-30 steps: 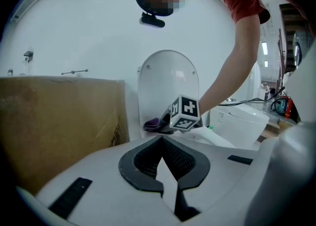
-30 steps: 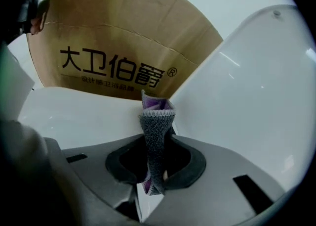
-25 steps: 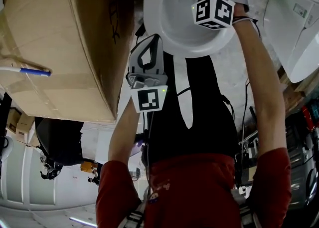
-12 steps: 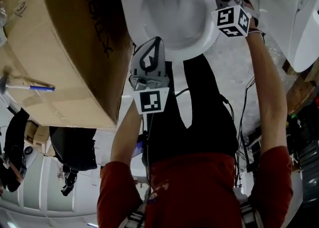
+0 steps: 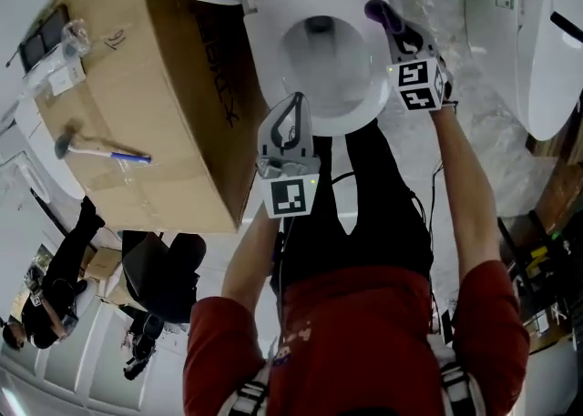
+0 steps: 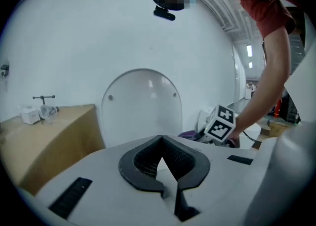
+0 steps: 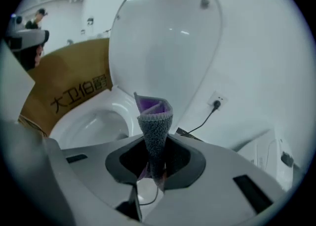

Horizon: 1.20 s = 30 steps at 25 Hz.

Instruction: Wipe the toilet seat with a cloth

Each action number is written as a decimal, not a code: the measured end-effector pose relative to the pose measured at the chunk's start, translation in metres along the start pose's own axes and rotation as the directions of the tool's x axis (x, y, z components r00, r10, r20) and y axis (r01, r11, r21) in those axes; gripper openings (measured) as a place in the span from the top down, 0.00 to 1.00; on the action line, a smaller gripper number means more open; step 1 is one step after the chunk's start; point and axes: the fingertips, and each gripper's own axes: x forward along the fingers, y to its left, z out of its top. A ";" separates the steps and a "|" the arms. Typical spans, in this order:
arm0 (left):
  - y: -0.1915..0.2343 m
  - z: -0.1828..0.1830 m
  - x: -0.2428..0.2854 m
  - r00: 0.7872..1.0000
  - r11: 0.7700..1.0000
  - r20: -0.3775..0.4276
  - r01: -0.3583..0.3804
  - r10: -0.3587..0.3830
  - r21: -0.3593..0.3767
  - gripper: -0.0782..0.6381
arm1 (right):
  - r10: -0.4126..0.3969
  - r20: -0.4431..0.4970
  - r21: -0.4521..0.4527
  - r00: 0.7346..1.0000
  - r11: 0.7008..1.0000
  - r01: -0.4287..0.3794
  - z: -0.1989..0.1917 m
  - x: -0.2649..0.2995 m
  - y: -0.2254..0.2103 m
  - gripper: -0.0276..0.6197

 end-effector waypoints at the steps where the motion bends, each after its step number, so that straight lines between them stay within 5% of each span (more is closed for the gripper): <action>1: 0.007 0.017 -0.005 0.998 0.994 0.040 -0.050 0.054 -0.097 0.87 | -0.010 0.017 0.075 1.000 0.997 0.008 0.004 -0.019 -0.001 0.86; 3: 0.018 0.051 -0.016 0.987 0.973 0.096 -0.111 0.132 -0.201 0.87 | -0.033 0.046 0.225 0.998 0.974 0.021 0.011 -0.062 -0.002 0.86; 6: 0.032 0.100 -0.038 0.974 0.969 0.134 -0.155 0.182 -0.190 0.87 | -0.066 0.112 0.381 0.991 0.925 0.019 0.031 -0.132 -0.004 0.86; 13: 0.062 0.217 -0.095 0.930 0.958 0.258 -0.221 0.264 -0.181 0.87 | -0.134 0.341 0.383 0.931 0.924 -0.008 0.133 -0.274 -0.019 0.86; 16: 0.071 0.266 -0.124 0.913 0.959 0.304 -0.228 0.271 -0.170 0.87 | -0.171 0.482 0.371 0.859 0.928 -0.024 0.187 -0.334 -0.029 0.86; 22: 0.093 0.354 -0.178 0.892 0.971 0.383 -0.210 0.239 -0.117 0.87 | -0.284 0.682 0.379 0.673 0.926 0.007 0.285 -0.443 -0.054 0.86; 30: 0.122 0.440 -0.235 0.806 0.962 0.527 -0.249 0.270 -0.111 0.87 | -0.341 0.817 0.356 0.465 0.933 0.058 0.373 -0.544 -0.065 0.86</action>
